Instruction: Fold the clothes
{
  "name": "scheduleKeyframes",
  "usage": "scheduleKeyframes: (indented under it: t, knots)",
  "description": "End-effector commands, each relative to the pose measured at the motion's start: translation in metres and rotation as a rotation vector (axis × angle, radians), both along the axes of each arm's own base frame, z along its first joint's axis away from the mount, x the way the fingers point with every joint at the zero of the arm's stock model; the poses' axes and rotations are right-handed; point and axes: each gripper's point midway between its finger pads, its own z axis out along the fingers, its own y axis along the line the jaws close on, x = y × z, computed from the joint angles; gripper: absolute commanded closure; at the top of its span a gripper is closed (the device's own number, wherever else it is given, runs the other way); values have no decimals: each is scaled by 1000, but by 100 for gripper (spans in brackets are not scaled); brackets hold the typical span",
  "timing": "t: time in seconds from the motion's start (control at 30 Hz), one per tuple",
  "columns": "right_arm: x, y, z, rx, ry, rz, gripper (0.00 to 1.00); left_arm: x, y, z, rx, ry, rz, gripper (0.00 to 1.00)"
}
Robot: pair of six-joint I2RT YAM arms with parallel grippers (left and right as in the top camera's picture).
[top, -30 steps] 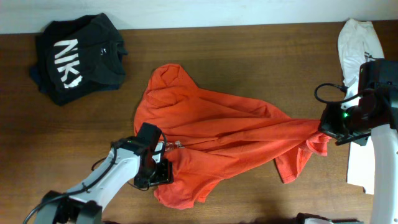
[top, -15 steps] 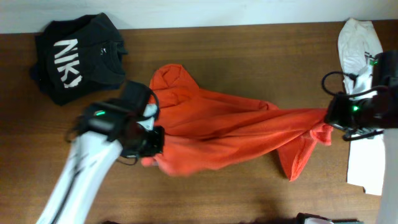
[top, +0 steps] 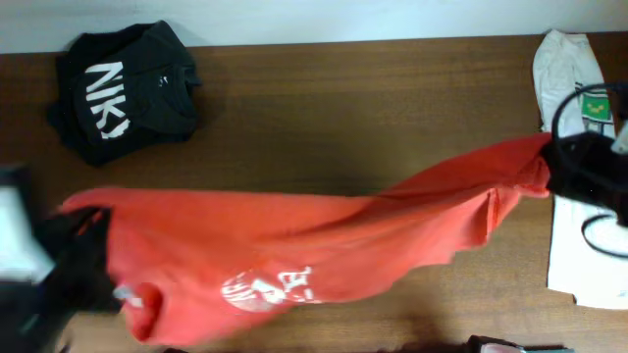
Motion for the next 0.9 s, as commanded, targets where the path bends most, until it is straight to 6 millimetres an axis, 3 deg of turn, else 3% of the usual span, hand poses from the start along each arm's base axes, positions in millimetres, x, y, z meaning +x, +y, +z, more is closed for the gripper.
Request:
scheduleKeyframes:
  t: [0.0, 0.13, 0.2, 0.33, 0.43, 0.47, 0.63, 0.67, 0.7, 0.73, 0.77, 0.8, 0.87]
  knots:
    - [42, -9, -32, 29, 123, 18, 96, 89, -18, -86, 147, 325, 62, 99]
    - [100, -19, -73, 49, 214, 55, 95, 179, -34, -161, 224, 511, 102, 99]
    - [119, -24, -98, 57, 277, 68, 93, 206, -33, -207, 250, 638, 119, 99]
    - [142, -28, -143, 76, 394, 93, 93, 225, -30, -256, 289, 775, 135, 99]
    - [155, -14, -183, 81, 497, 160, 96, 233, -32, -280, 293, 831, 151, 99]
    - [164, -5, -209, 78, 559, 185, 96, 239, -34, -294, 302, 854, 151, 99]
    - [192, -5, -283, 36, 676, 197, 93, 256, -38, -350, 334, 948, 148, 99]
    - [194, -10, -297, 24, 705, 186, 87, 259, -39, -366, 345, 977, 147, 99]
    - [194, -13, -305, 20, 723, 181, 72, 260, -39, -379, 354, 1004, 146, 99]
    - [193, -17, -313, 17, 747, 172, 41, 259, -39, -393, 366, 1039, 145, 99]
    - [191, -19, -316, 15, 760, 167, 21, 259, -39, -406, 377, 1070, 144, 99]
    - [190, -19, -316, 17, 765, 165, 13, 258, -38, -416, 385, 1094, 143, 99]
    - [186, -17, -316, 20, 781, 169, 11, 257, -38, -427, 394, 1120, 142, 99]
